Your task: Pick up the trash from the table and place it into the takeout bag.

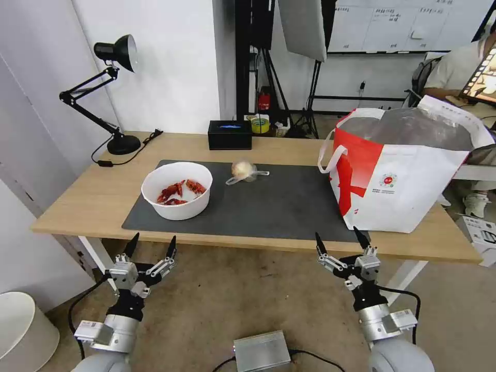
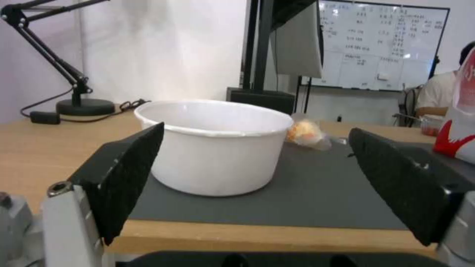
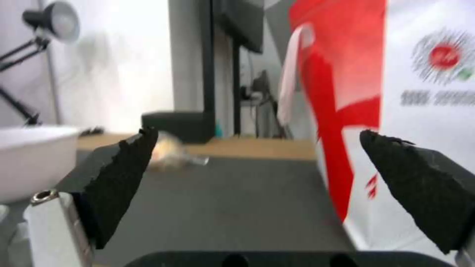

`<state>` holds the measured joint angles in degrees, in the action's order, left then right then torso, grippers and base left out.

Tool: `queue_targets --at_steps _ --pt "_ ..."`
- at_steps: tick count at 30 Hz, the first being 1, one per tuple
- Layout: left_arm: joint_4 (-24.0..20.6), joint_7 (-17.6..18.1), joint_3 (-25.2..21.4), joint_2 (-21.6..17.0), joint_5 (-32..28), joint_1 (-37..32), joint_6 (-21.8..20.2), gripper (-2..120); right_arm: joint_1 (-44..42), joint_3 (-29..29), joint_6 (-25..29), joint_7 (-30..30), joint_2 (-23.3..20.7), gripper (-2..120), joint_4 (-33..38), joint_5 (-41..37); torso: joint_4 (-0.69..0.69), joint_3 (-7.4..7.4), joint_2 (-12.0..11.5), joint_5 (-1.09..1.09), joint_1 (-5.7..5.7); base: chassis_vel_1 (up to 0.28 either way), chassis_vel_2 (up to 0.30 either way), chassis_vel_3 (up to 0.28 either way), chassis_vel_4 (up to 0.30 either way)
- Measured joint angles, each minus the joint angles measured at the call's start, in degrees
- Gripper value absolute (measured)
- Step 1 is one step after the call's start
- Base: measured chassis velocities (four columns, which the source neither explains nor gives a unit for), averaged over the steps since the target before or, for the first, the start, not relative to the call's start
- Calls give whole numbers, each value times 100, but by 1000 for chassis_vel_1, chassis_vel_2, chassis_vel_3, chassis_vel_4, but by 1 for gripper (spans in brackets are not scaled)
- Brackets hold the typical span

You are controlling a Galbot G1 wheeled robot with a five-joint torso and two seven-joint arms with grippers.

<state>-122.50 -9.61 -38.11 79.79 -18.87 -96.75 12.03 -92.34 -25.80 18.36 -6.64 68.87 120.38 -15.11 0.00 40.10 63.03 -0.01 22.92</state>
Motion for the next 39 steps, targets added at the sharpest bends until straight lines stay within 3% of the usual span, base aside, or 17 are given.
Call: queue_targets --at_steps 18,28,32,39 --pt "69 -12 -110 -24 -88 59 -9 100 168 90 -68 -109 55 100 82 -16 -1 0 0 1 0 0 0 0 0" --pt "73 -24 -63 -19 -94 65 -46 100 1204 353 -843 -337 -289 100 57 -504 3 1 -1 2 0 0 0 0 0" --pt "156 -22 100 -84 -62 156 -120 100 1470 345 -1176 -451 -411 100 110 -783 -4 0 0 0 0 0 0 0 0" --pt "145 -27 99 -26 48 15 -131 100 2791 882 -2133 -587 -599 100 -429 -1372 0 1 -1 0 0 0 0 0 0"
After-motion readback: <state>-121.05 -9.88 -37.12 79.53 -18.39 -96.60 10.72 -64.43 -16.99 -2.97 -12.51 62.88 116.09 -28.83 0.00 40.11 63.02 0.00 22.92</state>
